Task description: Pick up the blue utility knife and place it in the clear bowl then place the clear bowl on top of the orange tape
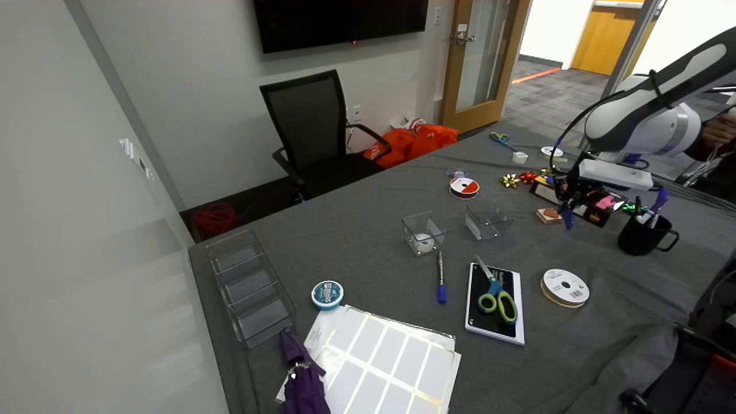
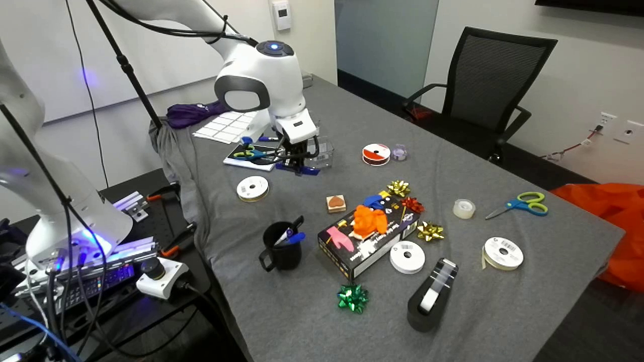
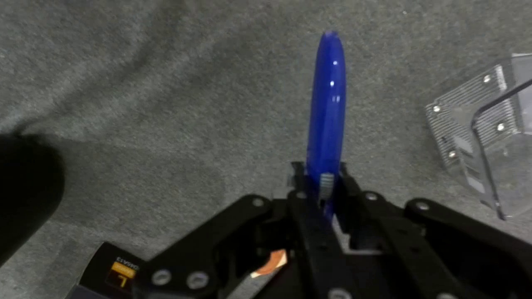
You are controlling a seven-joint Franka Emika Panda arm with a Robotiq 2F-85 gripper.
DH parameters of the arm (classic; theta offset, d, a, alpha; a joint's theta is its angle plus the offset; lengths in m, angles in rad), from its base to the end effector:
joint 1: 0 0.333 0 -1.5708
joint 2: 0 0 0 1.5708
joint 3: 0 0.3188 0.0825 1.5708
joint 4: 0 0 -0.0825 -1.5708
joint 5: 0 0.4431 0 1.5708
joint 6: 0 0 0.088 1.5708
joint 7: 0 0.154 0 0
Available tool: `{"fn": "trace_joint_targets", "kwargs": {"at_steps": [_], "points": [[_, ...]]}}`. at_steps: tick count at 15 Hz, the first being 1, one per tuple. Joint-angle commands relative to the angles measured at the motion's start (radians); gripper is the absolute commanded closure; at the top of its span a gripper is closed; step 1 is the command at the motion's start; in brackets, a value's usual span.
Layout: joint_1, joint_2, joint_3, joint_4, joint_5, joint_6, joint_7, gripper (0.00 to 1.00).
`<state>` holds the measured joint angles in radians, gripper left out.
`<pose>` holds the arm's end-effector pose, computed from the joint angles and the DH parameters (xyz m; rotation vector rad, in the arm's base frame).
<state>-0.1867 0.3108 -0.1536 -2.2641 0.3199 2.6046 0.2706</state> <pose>0.5424 -0.1965 0.1327 -2.7363 1.2801 -0.0648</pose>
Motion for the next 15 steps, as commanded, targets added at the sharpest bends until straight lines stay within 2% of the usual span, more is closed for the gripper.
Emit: {"fn": "trace_joint_targets", "kwargs": {"at_steps": [1,6,9,12,15], "points": [[0.018,-0.043,0.054,-0.009,0.092,-0.013,0.015,0.96],[0.067,-0.056,0.129,0.022,0.239,0.034,0.059,0.96],[0.107,-0.033,0.152,0.060,0.296,0.136,0.101,0.96],[0.146,0.010,0.142,0.102,0.273,0.269,0.169,0.96],[0.184,0.056,0.100,0.116,0.197,0.399,0.237,0.96]]}}
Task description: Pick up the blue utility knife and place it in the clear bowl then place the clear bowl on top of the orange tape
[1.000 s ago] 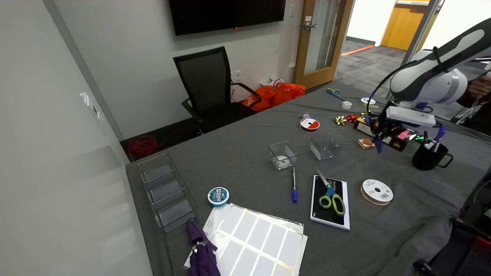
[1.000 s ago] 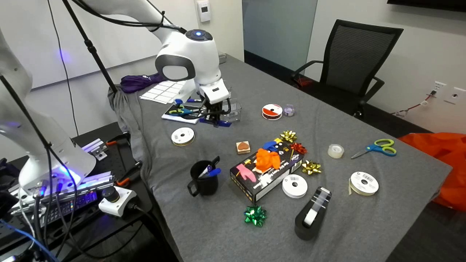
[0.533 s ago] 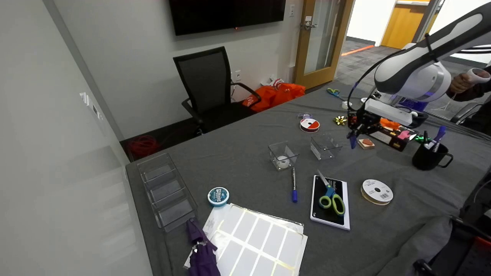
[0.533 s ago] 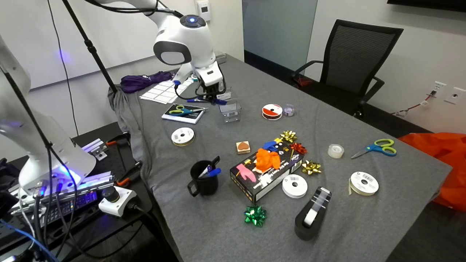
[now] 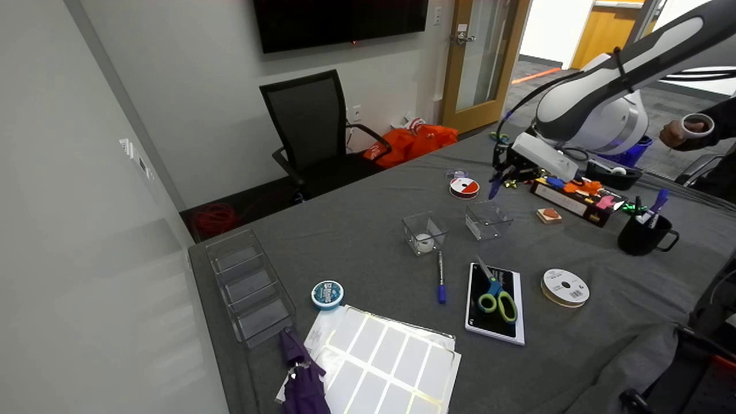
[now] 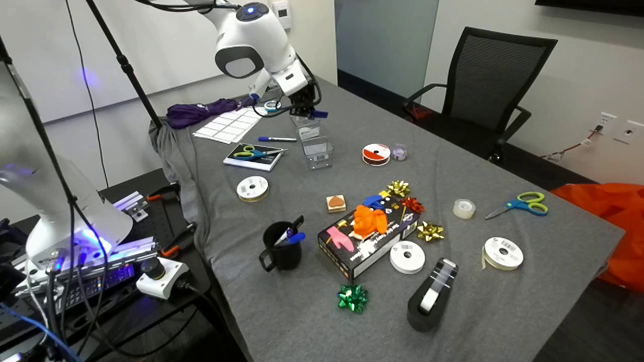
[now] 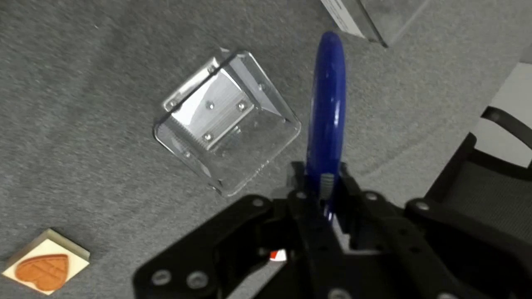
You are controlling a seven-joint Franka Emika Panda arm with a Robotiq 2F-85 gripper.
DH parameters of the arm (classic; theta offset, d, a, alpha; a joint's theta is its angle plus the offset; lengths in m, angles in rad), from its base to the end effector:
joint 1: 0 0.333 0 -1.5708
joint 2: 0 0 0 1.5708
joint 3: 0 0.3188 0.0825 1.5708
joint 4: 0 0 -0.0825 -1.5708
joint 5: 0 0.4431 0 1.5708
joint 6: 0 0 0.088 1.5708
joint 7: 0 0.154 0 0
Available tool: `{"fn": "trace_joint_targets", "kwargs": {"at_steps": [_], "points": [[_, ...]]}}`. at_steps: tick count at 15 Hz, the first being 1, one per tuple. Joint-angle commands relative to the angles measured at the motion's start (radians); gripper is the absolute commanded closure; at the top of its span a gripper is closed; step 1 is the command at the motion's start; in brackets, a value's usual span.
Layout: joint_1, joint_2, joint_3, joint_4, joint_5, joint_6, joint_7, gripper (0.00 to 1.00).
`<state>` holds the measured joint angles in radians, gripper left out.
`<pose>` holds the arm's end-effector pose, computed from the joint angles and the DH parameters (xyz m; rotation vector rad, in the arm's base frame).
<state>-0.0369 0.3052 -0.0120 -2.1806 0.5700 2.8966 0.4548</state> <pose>0.6442 -0.0576 0.2008 -2.4234 1.3694 -0.4800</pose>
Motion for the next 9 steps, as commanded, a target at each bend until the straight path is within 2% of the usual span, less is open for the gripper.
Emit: {"fn": "trace_joint_targets", "kwargs": {"at_steps": [1,5,7,9], "points": [[0.049,0.086,-0.066,0.034,-0.088,0.155,0.074,0.96],[0.163,0.193,-0.237,0.052,-0.197,0.276,0.180,0.96],[0.192,0.244,-0.277,0.068,-0.193,0.306,0.199,0.96],[0.186,0.273,-0.264,0.072,-0.176,0.313,0.198,0.96]]}}
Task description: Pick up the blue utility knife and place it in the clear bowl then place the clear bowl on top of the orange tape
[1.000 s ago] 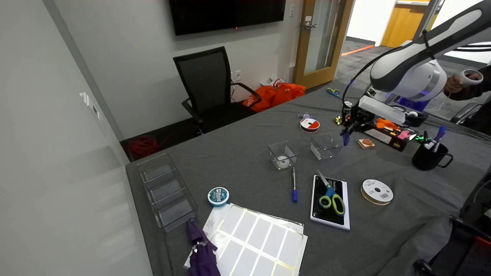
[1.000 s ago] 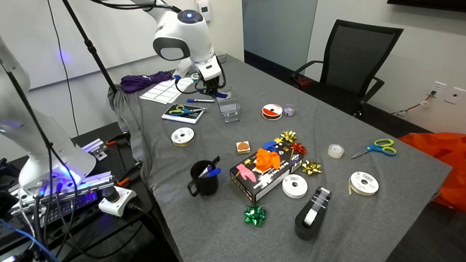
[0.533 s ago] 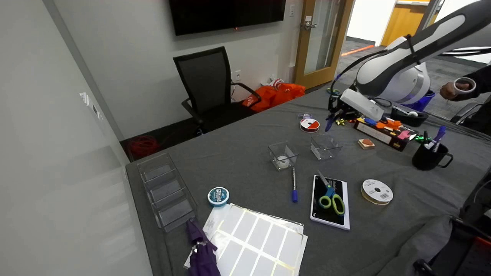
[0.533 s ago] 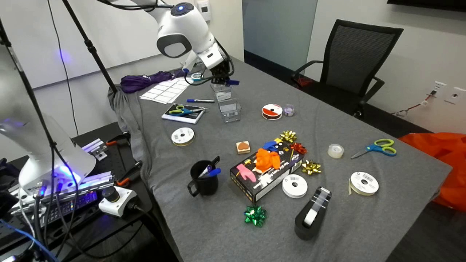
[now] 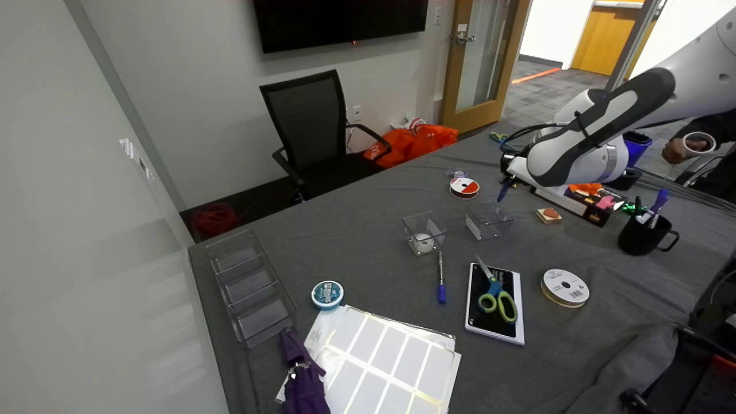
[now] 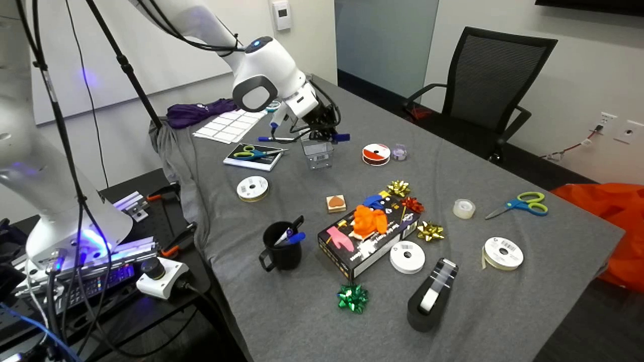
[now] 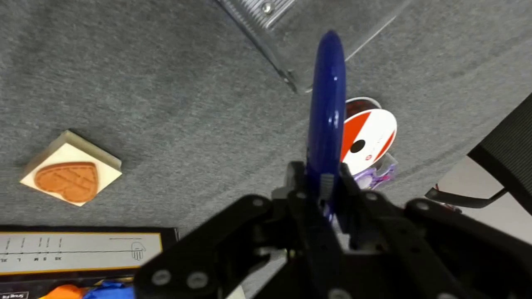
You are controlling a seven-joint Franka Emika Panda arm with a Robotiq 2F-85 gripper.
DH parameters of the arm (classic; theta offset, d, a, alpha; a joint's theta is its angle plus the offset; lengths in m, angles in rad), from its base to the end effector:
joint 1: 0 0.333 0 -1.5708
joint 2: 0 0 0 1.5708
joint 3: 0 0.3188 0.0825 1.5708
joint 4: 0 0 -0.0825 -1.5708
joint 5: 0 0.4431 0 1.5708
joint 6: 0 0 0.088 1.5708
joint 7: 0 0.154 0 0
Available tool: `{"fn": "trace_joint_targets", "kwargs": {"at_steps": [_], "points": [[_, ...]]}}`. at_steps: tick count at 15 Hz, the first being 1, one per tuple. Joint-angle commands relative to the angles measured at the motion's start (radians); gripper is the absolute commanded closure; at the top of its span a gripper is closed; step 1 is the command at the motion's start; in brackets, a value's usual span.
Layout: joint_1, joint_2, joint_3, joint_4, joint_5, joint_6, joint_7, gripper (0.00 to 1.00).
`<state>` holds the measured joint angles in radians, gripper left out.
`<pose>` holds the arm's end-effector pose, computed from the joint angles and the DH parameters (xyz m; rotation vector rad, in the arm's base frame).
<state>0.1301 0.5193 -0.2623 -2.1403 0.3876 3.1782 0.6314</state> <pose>0.6488 -0.1258 0.1371 -2.5029 1.5110 -0.8054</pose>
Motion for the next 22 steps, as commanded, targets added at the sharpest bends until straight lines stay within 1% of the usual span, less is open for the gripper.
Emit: {"fn": "trace_joint_targets", "kwargs": {"at_steps": [1,3,8,9,10,11,12,13,14,15,16,17,18,19,20,22], "points": [[0.011,0.064,0.001,0.029,0.011,0.031,0.023,0.96],[-0.016,0.065,0.047,0.013,0.026,0.032,0.005,0.96],[-0.131,0.038,0.233,-0.026,0.046,0.068,-0.032,0.96],[-0.166,0.040,0.274,-0.030,0.028,0.083,-0.025,0.96],[-0.186,0.044,0.301,-0.032,0.023,0.097,-0.025,0.96],[-0.203,0.048,0.320,-0.033,0.017,0.106,-0.024,0.57],[-0.214,0.050,0.330,-0.036,0.011,0.110,-0.024,0.56],[-0.228,0.050,0.342,-0.039,0.006,0.114,-0.024,0.52],[-0.236,0.050,0.347,-0.042,0.002,0.113,-0.023,0.43],[-0.232,0.046,0.344,-0.042,0.028,0.103,-0.046,0.36],[-0.239,0.044,0.347,-0.044,0.029,0.099,-0.051,0.27],[-0.245,0.040,0.348,-0.048,0.030,0.095,-0.059,0.21],[-0.265,0.034,0.358,-0.056,-0.001,0.091,-0.046,0.14],[-0.253,0.020,0.344,-0.063,0.027,0.064,-0.072,0.08],[-0.256,0.006,0.341,-0.072,0.027,0.039,-0.079,0.02],[-0.275,-0.037,0.346,-0.095,0.027,-0.030,-0.104,0.00]]}}
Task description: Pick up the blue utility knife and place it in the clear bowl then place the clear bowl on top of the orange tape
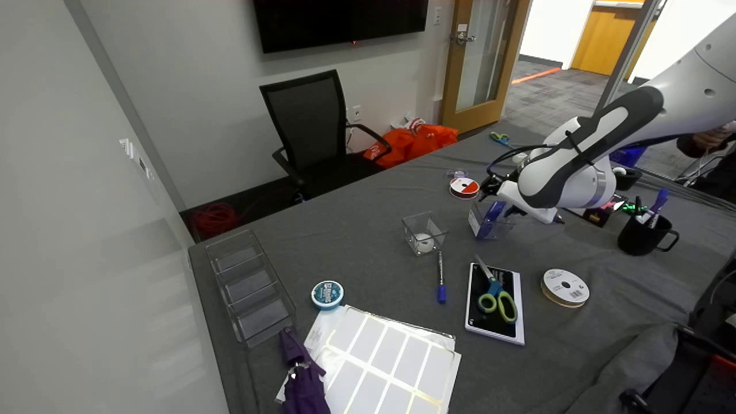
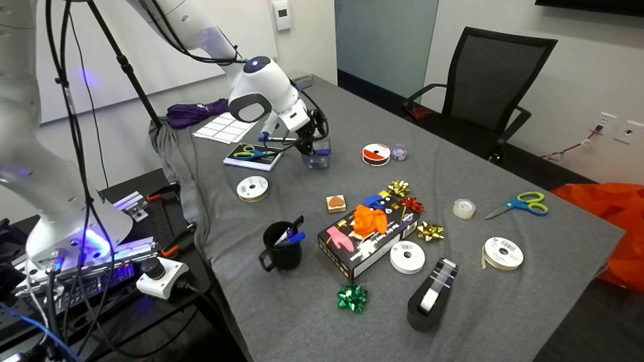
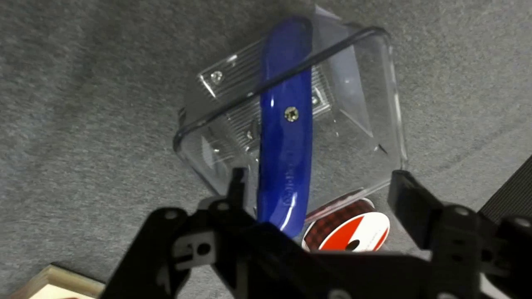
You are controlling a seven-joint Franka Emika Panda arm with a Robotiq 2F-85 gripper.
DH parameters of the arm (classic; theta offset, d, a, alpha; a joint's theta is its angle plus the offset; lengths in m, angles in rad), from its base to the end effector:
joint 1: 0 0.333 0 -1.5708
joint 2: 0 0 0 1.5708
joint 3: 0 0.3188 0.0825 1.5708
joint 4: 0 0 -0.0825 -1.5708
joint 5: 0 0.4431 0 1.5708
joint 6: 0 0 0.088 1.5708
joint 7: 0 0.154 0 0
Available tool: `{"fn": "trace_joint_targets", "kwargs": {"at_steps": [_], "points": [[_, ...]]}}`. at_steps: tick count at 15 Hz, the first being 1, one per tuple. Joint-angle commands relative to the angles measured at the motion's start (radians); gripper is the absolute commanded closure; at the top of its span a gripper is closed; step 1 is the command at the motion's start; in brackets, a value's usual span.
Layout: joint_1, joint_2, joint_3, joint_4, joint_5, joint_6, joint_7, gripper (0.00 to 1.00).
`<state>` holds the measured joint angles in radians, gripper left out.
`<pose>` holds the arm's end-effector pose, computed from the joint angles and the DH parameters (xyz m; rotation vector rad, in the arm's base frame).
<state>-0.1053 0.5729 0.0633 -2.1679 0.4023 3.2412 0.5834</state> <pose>0.6322 -0.0647 0.0836 -2.4665 1.4360 -0.6447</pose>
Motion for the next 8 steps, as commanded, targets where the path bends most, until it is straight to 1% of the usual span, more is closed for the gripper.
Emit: {"fn": "trace_joint_targets", "kwargs": {"at_steps": [1,2,4,8], "points": [[-0.049,-0.121,0.023,-0.080,0.015,-0.142,-0.069,0.00],[-0.052,-0.145,0.021,-0.089,0.021,-0.182,-0.081,0.00],[-0.035,-0.199,-0.005,-0.102,0.034,-0.269,-0.091,0.00],[0.005,-0.286,-0.076,-0.118,0.011,-0.413,-0.073,0.00]]}}
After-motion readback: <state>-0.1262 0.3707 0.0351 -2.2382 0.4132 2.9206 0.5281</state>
